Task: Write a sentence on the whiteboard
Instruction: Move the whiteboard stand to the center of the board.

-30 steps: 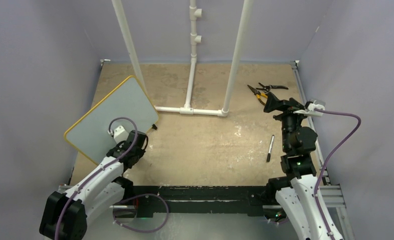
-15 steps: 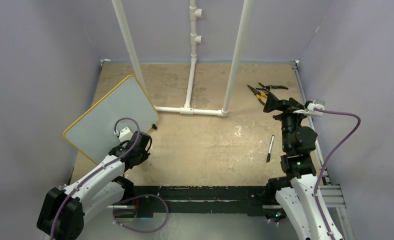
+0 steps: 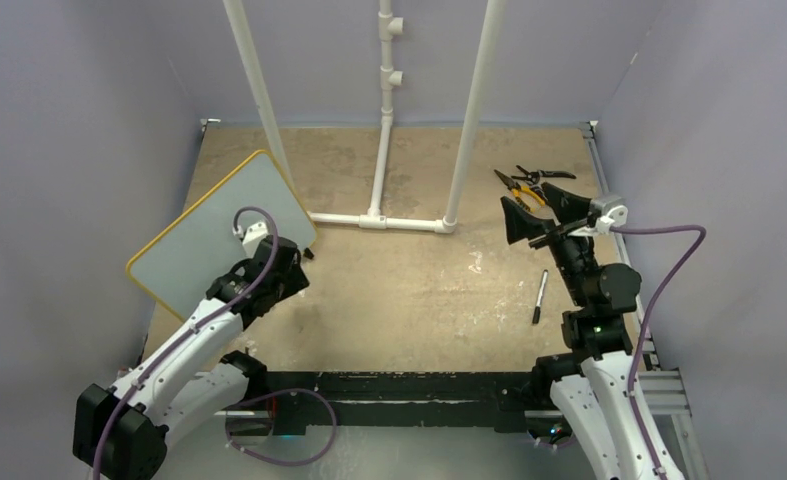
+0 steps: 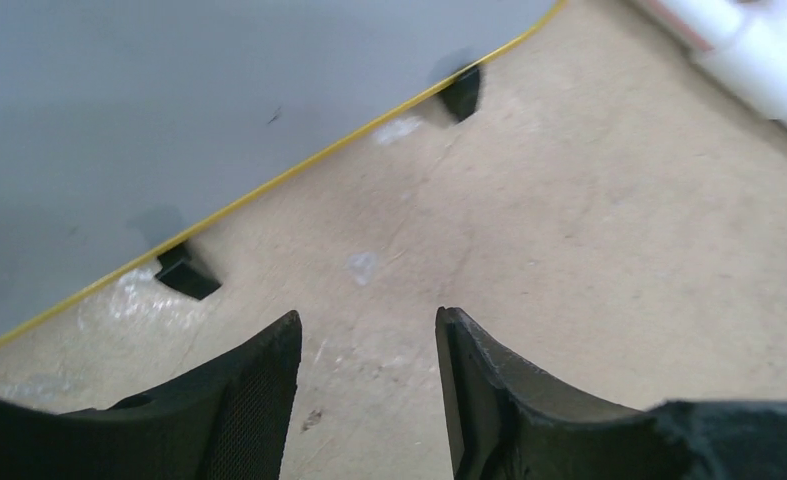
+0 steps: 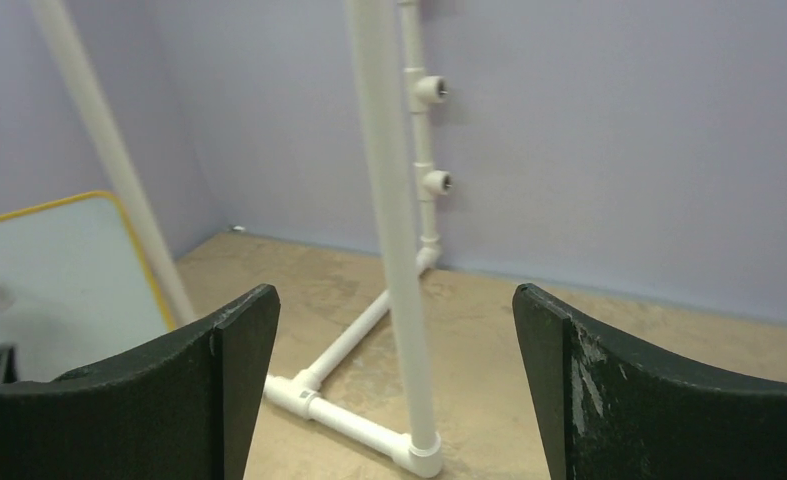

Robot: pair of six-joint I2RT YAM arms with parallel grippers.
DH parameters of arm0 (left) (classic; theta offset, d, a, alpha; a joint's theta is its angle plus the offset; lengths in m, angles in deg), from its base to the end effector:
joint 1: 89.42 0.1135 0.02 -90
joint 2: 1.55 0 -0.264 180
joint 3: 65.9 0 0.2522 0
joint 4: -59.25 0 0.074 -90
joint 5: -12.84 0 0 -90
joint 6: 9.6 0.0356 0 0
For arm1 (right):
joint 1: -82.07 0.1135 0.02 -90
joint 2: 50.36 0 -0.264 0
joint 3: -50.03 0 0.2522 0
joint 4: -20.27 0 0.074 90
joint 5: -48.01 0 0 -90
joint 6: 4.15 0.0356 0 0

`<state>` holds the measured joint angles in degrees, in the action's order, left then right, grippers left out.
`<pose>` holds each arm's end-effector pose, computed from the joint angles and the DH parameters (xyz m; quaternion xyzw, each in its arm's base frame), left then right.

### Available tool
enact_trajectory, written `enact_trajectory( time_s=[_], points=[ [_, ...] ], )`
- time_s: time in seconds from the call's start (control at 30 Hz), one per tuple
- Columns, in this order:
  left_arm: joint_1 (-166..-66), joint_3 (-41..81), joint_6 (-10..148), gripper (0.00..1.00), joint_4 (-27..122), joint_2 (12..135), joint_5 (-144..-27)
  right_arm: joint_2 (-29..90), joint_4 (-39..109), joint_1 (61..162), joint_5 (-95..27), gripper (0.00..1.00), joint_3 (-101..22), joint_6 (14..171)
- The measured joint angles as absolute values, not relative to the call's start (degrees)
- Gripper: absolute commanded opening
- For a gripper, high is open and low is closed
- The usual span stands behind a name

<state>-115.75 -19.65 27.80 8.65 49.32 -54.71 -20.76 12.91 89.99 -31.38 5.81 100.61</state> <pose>0.1546 -0.0613 0.2102 -0.2694 0.8983 -0.0429 0.3444 0.1334 0.0252 0.3484 -0.0433 0.5605 0.2130 0.7991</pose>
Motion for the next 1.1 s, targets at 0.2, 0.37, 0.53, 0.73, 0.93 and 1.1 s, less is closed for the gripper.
enact_trajectory(
  time_s=[0.2, 0.37, 0.53, 0.73, 0.93, 1.1],
  points=[
    [-116.2, -13.1, 40.1, 0.54, 12.5, 48.9, -59.0, -20.2, 9.2, 92.3, -21.4, 0.85, 6.5, 99.2],
    [-116.2, -2.8, 51.3, 0.59, 15.9, 53.1, -65.3, -14.3, 9.1, 106.9, -24.8, 0.83, 6.1, 95.7],
    [-116.2, 15.9, 60.6, 0.63, 18.8, 63.9, -69.8, -4.4, 8.4, 122.3, -32.1, 0.82, 5.6, 94.5],
    [-113.6, 27.5, 66.0, 0.64, 22.9, 70.3, -74.6, 9.1, 1.0, 132.8, -40.3, 0.73, 5.1, 95.7],
    [-104.6, 20.5, 65.8, 0.64, 32.5, 67.5, -80.4, 28.4, -9.9, 138.3, -42.4, 0.64, -0.3, 97.0],
    [-104.6, 13.7, 66.5, 0.64, 37.2, 63.7, -81.7, 45.8, -15.1, 138.8, -42.3, 0.62, -9.9, 97.4]
  ],
)
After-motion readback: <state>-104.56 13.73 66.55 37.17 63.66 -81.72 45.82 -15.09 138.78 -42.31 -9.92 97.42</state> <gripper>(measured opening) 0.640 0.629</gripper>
